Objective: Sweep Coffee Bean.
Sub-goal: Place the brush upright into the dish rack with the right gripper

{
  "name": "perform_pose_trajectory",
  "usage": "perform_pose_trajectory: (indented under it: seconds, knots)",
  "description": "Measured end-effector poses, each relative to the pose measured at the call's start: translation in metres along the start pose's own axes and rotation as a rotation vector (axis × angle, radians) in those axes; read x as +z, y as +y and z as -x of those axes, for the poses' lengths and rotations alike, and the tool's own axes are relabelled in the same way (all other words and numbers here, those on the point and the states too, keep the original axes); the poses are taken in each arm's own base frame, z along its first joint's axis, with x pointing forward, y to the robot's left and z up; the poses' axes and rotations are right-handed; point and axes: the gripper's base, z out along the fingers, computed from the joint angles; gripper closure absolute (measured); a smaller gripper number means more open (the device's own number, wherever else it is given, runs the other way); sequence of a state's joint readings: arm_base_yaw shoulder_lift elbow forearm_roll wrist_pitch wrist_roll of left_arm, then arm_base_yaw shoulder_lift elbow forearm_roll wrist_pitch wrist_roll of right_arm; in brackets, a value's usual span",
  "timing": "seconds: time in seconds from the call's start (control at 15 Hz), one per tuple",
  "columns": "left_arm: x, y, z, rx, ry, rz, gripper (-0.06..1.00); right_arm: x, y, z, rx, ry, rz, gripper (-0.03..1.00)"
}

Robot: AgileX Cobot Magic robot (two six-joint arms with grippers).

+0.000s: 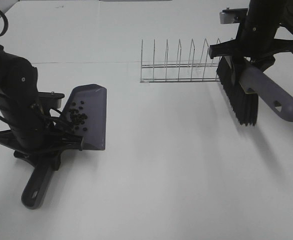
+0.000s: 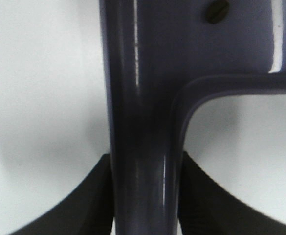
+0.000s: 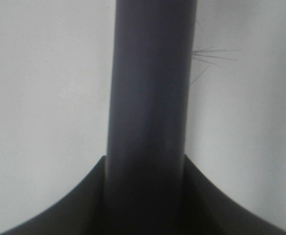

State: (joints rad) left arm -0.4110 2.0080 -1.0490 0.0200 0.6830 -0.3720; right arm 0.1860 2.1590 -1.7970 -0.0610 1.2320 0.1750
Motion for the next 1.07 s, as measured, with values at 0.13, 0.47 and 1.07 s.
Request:
perform_pose_trajectory:
  seconds: [0.13,0.47,1.07]
  knots:
    - [0.0,0.0,0.0,0.0,0.0,0.0,0.59,0.013,0.008,0.0,-0.016,0.028,-0.002,0.66]
    - [0.0,0.0,0.0,0.0,-0.001,0.0,0.59,0.022,0.01,0.004,-0.022,0.004,0.001,0.66]
    - [0.0,0.0,0.0,0.0,-0.001,0.0,0.59,0.021,0.013,0.016,-0.026,-0.128,0.026,0.66]
